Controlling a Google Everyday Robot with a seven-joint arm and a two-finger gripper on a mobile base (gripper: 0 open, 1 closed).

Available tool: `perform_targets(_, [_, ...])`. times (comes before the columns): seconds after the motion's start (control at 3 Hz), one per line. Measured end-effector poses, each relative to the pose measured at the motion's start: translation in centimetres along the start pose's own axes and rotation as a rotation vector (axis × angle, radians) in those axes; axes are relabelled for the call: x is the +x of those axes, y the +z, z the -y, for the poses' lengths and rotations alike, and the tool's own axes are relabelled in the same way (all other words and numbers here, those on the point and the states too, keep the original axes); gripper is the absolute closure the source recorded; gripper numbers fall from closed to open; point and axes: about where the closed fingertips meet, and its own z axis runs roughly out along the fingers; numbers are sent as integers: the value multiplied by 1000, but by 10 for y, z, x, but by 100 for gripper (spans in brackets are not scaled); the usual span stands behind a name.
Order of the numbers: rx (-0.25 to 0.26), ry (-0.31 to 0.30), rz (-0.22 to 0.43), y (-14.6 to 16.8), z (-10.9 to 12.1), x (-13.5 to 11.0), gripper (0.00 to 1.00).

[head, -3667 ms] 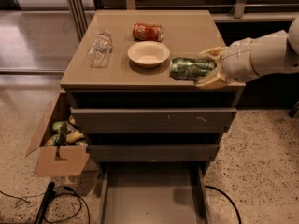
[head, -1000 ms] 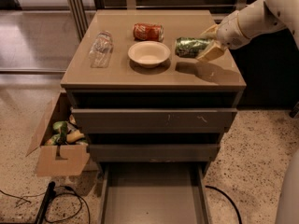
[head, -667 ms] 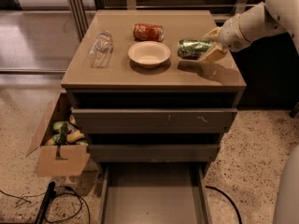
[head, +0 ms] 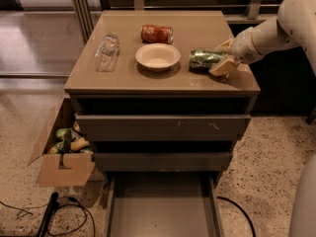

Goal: Pick green can from bottom drawer and place on counter

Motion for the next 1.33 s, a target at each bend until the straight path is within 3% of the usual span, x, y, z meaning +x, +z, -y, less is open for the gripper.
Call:
perform_targets(0.33, [0,0,0,0,0,0,95])
perform_targets(0.67, [0,0,0,0,0,0,82])
perform_targets(1.0, [0,0,0,0,0,0,51])
perform_targets(1.33, [0,0,0,0,0,0,27])
